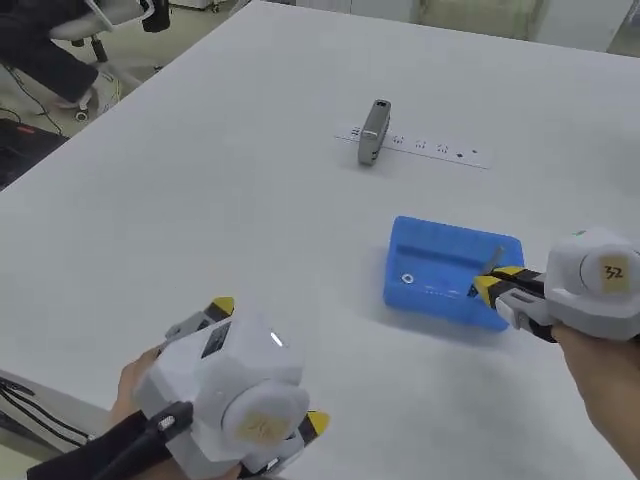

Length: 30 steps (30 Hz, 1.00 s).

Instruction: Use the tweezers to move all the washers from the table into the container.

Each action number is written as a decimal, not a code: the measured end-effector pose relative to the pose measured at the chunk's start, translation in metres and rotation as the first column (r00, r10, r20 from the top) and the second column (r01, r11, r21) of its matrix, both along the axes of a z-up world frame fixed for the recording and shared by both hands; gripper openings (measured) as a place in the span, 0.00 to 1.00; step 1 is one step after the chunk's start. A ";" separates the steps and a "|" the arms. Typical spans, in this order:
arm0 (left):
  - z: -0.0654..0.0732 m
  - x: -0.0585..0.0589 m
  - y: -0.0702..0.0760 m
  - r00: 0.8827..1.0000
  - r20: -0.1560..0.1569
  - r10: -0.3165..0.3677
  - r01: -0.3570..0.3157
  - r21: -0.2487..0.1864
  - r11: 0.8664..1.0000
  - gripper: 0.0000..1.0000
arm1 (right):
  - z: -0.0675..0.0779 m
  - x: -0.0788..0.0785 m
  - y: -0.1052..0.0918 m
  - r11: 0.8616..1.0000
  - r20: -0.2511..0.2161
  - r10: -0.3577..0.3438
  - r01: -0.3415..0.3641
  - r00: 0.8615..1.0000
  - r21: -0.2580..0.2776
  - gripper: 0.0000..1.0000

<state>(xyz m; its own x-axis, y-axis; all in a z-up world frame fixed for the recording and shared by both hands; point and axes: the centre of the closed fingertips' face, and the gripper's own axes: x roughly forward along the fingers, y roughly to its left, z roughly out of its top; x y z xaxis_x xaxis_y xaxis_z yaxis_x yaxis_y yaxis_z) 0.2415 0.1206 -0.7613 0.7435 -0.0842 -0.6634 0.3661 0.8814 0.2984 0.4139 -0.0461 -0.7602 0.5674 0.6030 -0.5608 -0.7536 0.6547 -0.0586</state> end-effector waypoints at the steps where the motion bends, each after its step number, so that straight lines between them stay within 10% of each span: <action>1: 0.000 0.000 0.000 1.000 0.001 0.000 0.000 0.001 1.000 0.91 | 0.005 0.001 -0.001 1.000 0.014 -0.002 0.002 1.000 0.002 0.03; 16: 0.001 0.002 0.000 1.000 0.013 -0.009 0.008 0.013 1.000 0.91 | 0.082 -0.020 0.001 0.990 0.122 0.021 -0.037 0.992 0.134 0.03; 30: 0.004 0.001 0.001 1.000 0.027 -0.009 0.009 0.011 1.000 0.91 | 0.077 -0.052 -0.011 0.995 0.138 0.086 -0.091 0.987 0.036 0.02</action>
